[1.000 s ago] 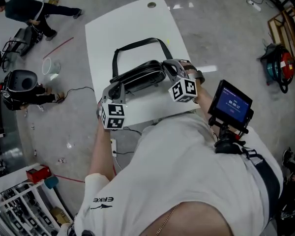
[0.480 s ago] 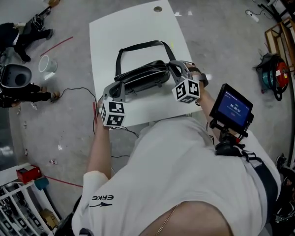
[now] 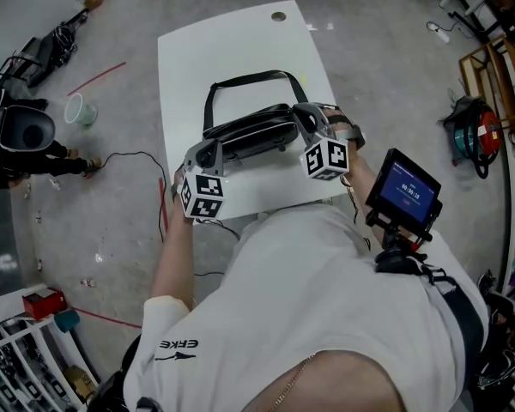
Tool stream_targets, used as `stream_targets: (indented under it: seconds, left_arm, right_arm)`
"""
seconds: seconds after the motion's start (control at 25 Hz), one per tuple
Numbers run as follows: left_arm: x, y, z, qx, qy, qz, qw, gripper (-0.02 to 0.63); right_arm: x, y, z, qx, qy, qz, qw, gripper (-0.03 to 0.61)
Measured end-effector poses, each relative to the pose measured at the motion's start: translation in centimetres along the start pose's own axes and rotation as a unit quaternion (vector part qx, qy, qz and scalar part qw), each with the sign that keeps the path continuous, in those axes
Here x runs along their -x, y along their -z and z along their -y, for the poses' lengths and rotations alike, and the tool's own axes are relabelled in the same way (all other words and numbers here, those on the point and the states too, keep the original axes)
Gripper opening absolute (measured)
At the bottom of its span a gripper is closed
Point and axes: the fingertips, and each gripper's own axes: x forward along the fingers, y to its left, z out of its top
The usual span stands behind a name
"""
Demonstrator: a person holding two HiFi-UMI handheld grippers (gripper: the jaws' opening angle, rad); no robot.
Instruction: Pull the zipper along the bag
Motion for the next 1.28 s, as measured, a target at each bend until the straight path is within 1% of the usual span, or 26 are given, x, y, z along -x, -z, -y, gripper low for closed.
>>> stream_targets:
  seconds: [0.48,0.88,1.12,1.28]
  left_arm:
    - [-0.7,-0.9,0.5,-0.007,0.001,0.012,0.9999,0.003]
    - [-1.7,-1.6,1.5,-0.015,0.009,0.025,0.9995,0.003]
    - [-2.6,-2.3,2.3,-0.022,0.017,0.031,0.9991,0.003]
    - [-3.2,-2.9,2.8,-0.026,0.024,0.035,0.9988,0.003]
  right_arm:
    - [0.3,-1.9,1.0,0.023,0.003,0.004,1.0,0.015]
    - [0.2,-2.5,1.1,0.068,-0.006,-0.011,0.998,0.015]
    - [0.1,-2.2,1.1,0.093,-0.01,-0.025,0.995,0.015]
    - [-0.1,-1.8,1.2,0.12,-0.011,-0.036,0.992,0.015]
